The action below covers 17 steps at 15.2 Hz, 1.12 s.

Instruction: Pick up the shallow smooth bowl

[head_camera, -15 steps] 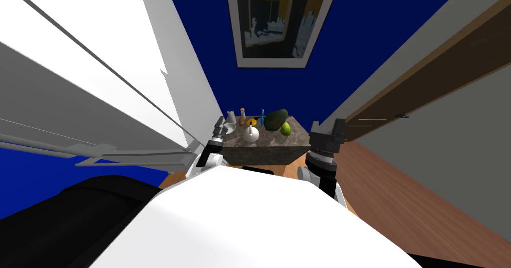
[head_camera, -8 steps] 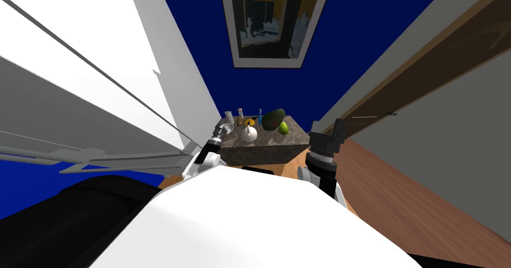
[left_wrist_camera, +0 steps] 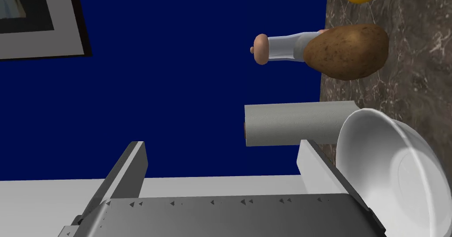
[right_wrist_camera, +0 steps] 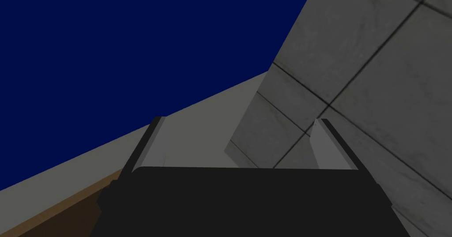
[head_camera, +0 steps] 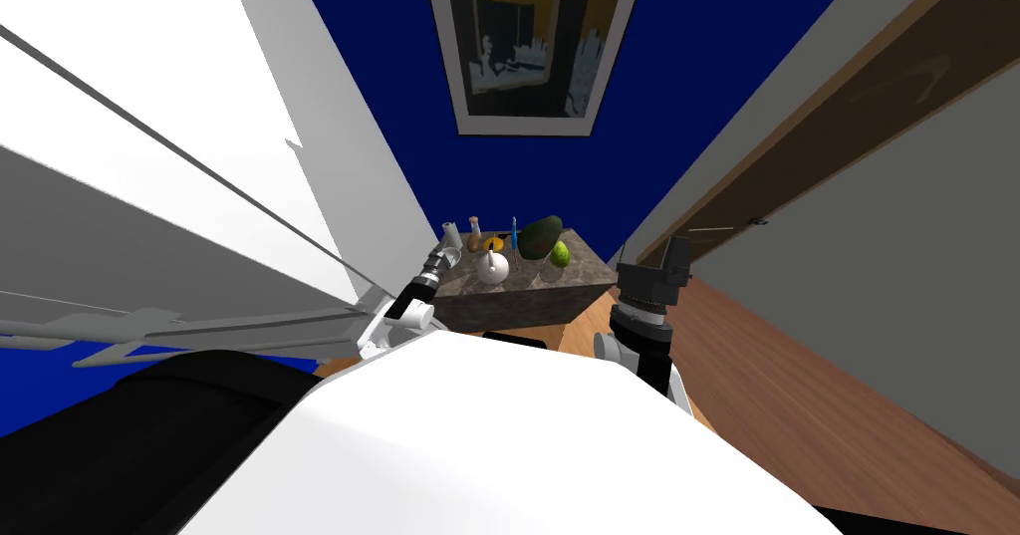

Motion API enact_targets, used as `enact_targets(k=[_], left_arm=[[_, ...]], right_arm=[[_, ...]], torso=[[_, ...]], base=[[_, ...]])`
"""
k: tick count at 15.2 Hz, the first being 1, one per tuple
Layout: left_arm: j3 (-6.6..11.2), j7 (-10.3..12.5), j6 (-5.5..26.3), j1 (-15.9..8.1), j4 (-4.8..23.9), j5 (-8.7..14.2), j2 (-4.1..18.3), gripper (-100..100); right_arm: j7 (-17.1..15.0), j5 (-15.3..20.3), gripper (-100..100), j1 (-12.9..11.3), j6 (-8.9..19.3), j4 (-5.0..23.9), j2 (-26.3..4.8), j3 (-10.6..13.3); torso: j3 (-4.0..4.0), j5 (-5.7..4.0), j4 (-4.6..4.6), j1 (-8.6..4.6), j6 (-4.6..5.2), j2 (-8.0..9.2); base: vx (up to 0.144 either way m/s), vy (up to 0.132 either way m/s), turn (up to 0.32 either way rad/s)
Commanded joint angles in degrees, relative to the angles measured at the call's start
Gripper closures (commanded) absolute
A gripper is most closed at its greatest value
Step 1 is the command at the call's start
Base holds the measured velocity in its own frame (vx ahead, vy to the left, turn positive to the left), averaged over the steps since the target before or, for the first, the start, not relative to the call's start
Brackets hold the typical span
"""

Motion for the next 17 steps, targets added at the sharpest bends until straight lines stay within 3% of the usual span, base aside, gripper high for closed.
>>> enact_targets(k=[1, 2, 4, 5, 7, 8, 10, 11, 13, 14, 16, 17], left_arm=[[0.5, 1.0, 2.6, 0.0, 0.7, 0.6, 0.9, -100], [1.34, 2.3, 4.1, -0.4, 1.5, 1.5, 2.3, -100], [1.34, 2.3, 5.8, -0.4, 1.5, 1.5, 2.3, -100], [2.19, 3.7, 7.2, -0.7, 2.3, 2.5, 3.6, -100], [2.19, 3.7, 9.0, -0.7, 2.3, 2.5, 3.6, -100], [3.05, 5.1, 10.7, -1.1, 3.2, 3.4, 4.9, -100], [3.05, 5.1, 12.3, -1.1, 3.2, 3.4, 4.9, -100], [3.93, 6.5, 13.7, -1.5, 4.1, 4.4, 6.3, -100], [3.93, 6.5, 15.6, -1.5, 4.1, 4.4, 6.3, -100], [4.82, 7.9, 17.0, -1.8, 5.0, 5.4, 7.6, -100], [4.82, 7.9, 18.9, -1.8, 5.0, 5.4, 7.6, -100], [5.7, 9.3, 20.5, -2.2, 5.9, 6.3, 8.9, -100]], right_arm=[[0.0, 0.0, 0, 0.0, 0.0, 0.0, 0.0, 0.0], [0.0, 0.0, 0, 0.0, 0.0, 0.0, 0.0, 0.0], [0.0, 0.0, 0, 0.0, 0.0, 0.0, 0.0, 0.0], [0.0, 0.0, 0, 0.0, 0.0, 0.0, 0.0, 0.0], [0.0, 0.0, 0, 0.0, 0.0, 0.0, 0.0, 0.0], [0.0, 0.0, 0, 0.0, 0.0, 0.0, 0.0, 0.0], [0.0, 0.0, 0, 0.0, 0.0, 0.0, 0.0, 0.0], [0.0, 0.0, 0, 0.0, 0.0, 0.0, 0.0, 0.0], [0.0, 0.0, 0, 0.0, 0.0, 0.0, 0.0, 0.0], [0.0, 0.0, 0, 0.0, 0.0, 0.0, 0.0, 0.0], [0.0, 0.0, 0, 0.0, 0.0, 0.0, 0.0, 0.0], [0.0, 0.0, 0, 0.0, 0.0, 0.0, 0.0, 0.0]], torso=[[0.0, 0.0, 0.0, 0.0, 0.0, 0.0], [0.0, 0.0, 0.0, 0.0, -0.01, 0.01], [0.01, -0.01, 0.0, -0.02, -0.01, 0.01], [0.01, 0.0, 0.0, -0.01, -0.02, 0.02], [0.0, 0.0, 0.0, -0.01, -0.01, 0.01], [0.01, 0.0, 0.0, 0.0, -0.02, 0.01], [0.0, 0.0, 0.0, 0.0, -0.01, 0.01], [0.01, 0.0, 0.0, 0.0, -0.02, 0.01], [0.0, 0.0, 0.0, -0.01, -0.01, 0.0], [0.0, 0.0, 0.0, 0.0, -0.03, 0.0], [0.0, 0.0, 0.0, -0.02, -0.01, 0.0], [0.0, 0.0, 0.0, -0.01, -0.02, 0.0]], base=[[-0.003, -0.015, -0.104], [-0.004, -0.023, -0.115], [-0.005, -0.017, -0.057], [-0.003, -0.015, -0.082], [-0.004, -0.012, -0.062], [-0.003, -0.013, -0.07], [-0.003, -0.012, -0.073], [-0.001, -0.016, -0.103], [-0.001, -0.013, -0.066], [-0.001, -0.017, -0.078], [-0.001, -0.016, -0.071], [-0.004, -0.018, -0.095]])
